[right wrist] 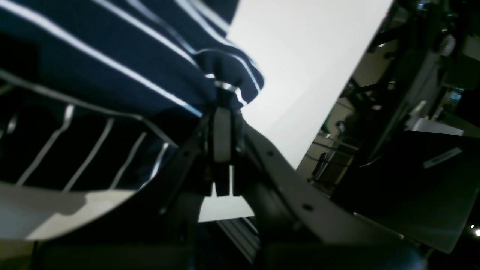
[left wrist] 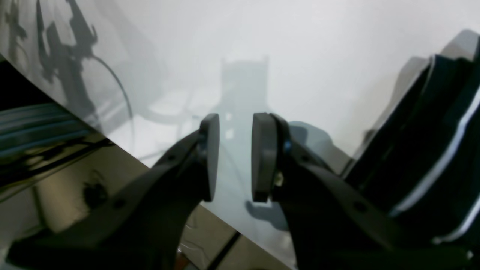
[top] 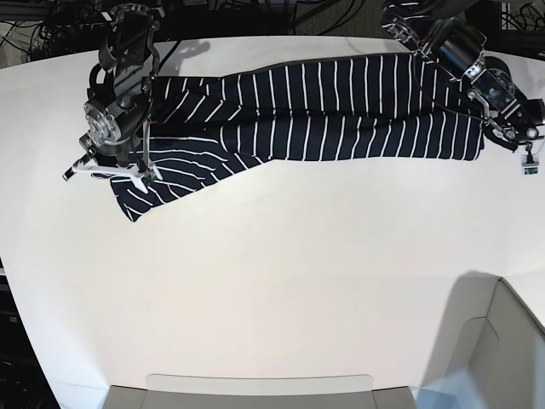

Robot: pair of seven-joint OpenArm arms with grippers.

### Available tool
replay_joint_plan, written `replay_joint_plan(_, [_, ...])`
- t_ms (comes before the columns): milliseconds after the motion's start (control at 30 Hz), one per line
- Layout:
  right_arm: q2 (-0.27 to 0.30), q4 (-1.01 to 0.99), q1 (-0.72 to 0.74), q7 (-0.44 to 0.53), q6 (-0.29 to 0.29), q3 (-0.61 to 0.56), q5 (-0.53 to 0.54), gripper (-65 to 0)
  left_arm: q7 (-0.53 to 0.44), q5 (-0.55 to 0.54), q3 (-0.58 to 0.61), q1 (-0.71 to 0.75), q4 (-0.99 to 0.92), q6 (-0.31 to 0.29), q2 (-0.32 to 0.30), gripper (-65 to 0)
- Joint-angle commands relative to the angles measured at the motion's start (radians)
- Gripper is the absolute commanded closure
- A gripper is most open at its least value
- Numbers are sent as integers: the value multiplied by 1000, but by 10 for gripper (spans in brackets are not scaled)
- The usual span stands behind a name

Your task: Fold the T-shirt properly

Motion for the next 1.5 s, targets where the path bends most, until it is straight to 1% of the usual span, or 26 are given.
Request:
replay_joint_plan(0, [5,18,0,-3,11,3,-16,0,-2,1,3,-16,20,5,-17,-161])
replay_joint_plan(467, [4,16,-85,-3,11,-3,-19,0,7,2,5,-16,20,5,-11,-161])
replay_joint_plan(500, [7,16,-93,-3,11,-3,-19,-16,7,2,5,-16,20,5,-11,-161])
replay_joint_plan(533, [7,16,-93,-3,11,-3,-19,-48,7,2,5,-16,20,5,-11,-161])
replay_joint_plan(700, [7,21,-90,-3,11,5,-19,-243,7,2,5,-16,20,5,-11,-161])
replay_joint_plan(767, [7,22,-87,-3,11,6,-19,-300,7,2,5,-16,20,5,-11,-161])
replay_joint_plan(833, [7,22,-84,-3,11,23,-19,-340,7,2,5,-16,20,5,-11,-161])
replay_joint_plan(867, [7,22,-79,-3,11,35,-19,-349,7,2,5,-16,20,5,-11,-161])
replay_joint_plan(967, [-7,22,-30,-3,11,71,-17,-350,7,2,5,-16,20,5,-11,-161])
replay_joint_plan(1100, [-81,22,59,-3,11,160,-17,-350,7,2,5,-22,20,5,-10,-160])
replay_joint_plan(1167, [-101,22,97,-3,11,176,-19,-349,7,1,2,-25,28,5,-8,-160])
replay_joint_plan(1200, [-101,21,105,-3,11,175,-19,-349,9,-4,2,-25,42,5,-5,-160])
replay_joint_plan(1300, [-101,15,123,-3,11,170,-26,-349,29,-94,5,-16,129,5,36,-161])
replay_joint_plan(1367, [-101,1,125,-3,11,150,-26,-349,95,-187,17,1,203,5,40,-176])
replay_joint_plan(1467, [-97,-28,123,-3,11,138,-26,-349,214,-312,48,19,237,5,33,-230])
